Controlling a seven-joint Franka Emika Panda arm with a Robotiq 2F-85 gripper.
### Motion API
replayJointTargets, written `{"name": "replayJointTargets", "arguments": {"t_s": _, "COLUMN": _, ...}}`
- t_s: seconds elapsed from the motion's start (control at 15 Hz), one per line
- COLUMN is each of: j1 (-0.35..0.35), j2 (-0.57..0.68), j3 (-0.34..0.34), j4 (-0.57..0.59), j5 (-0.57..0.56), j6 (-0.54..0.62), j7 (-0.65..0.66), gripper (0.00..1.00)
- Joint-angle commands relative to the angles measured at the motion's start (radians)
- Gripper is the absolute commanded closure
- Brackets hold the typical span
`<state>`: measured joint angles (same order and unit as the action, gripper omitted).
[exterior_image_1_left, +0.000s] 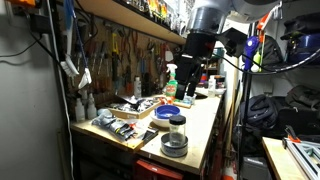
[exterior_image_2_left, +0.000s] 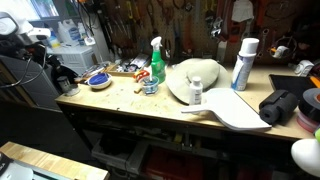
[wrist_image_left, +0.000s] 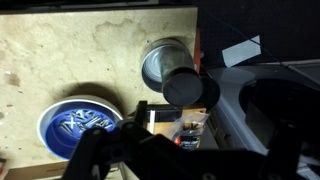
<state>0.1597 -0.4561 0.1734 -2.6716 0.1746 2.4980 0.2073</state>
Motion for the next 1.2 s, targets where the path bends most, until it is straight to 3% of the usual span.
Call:
{"name": "replayJointTargets", "arguments": {"t_s": 0.0, "j1": 0.001, "j2": 0.043, "j3": 0.053, "j4": -0.015, "j5": -0.059, "j6": 0.094, "j7": 0.008, "gripper": 0.00}}
{"name": "replayJointTargets", "arguments": {"t_s": 0.87, "j1": -0.075, "j2": 0.250, "j3": 0.074, "j4": 0.015, "j5": -0.251, "j6": 0.221, "j7": 0.080, "gripper": 0.01}}
{"name": "replayJointTargets", "arguments": {"t_s": 1.13, "j1": -0.072, "j2": 0.272, "j3": 0.070, "j4": 0.023, "j5": -0.282, "j6": 0.203, "j7": 0.084, "gripper": 0.38}}
